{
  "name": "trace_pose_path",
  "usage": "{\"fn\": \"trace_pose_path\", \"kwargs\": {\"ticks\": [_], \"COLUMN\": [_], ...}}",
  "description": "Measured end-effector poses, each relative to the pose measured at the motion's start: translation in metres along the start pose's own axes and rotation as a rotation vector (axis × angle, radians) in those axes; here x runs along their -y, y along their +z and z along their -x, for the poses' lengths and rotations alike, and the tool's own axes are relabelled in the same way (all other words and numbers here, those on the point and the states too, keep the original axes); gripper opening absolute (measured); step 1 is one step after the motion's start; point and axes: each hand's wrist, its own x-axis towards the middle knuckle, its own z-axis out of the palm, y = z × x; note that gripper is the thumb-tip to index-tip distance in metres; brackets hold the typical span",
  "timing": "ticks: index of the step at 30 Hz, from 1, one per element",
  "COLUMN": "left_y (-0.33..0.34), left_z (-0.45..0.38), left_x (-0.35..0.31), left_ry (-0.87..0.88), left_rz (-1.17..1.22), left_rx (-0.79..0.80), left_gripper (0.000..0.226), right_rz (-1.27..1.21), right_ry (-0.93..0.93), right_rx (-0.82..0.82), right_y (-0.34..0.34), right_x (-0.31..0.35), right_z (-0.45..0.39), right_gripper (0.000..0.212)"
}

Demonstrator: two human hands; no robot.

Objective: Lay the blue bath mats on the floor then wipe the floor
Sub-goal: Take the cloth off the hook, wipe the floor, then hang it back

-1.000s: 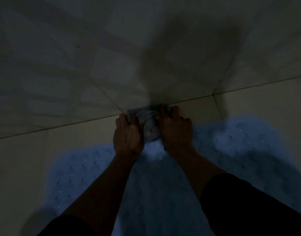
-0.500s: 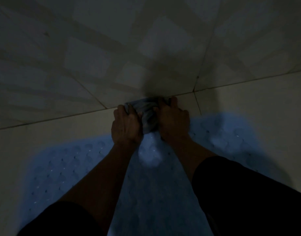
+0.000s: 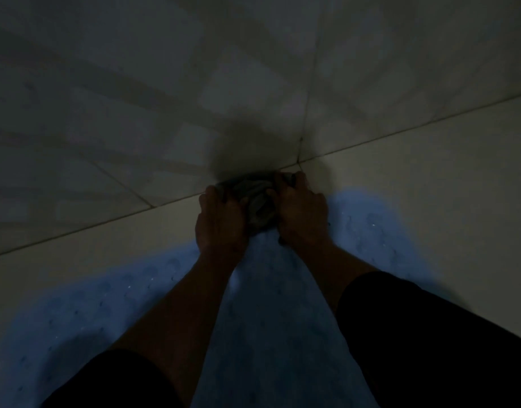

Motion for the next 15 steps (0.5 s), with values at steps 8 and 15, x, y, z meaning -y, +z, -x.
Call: {"fn": "trace_pose_path", "kwargs": {"ticks": [8,15], "left_y": [0.016,0.039], "left_z": [-0.008,-0.014], "left_x": [-0.012,-0.046], "left_ry": [0.313,0.345], "left_rz": [-0.223,-0.274], "left_rx": [0.017,0.056], "left_gripper": [0.051,0.052], "right_rz": [0.066,0.105], "right_ry": [0.127,0.17], "right_rx": [-0.004,-0.001], "right_y": [-0.012,-0.026], "right_x": [-0.015,-0.057], "right_z": [-0.004,-0.012], "right_gripper": [0.053,0.052]}}
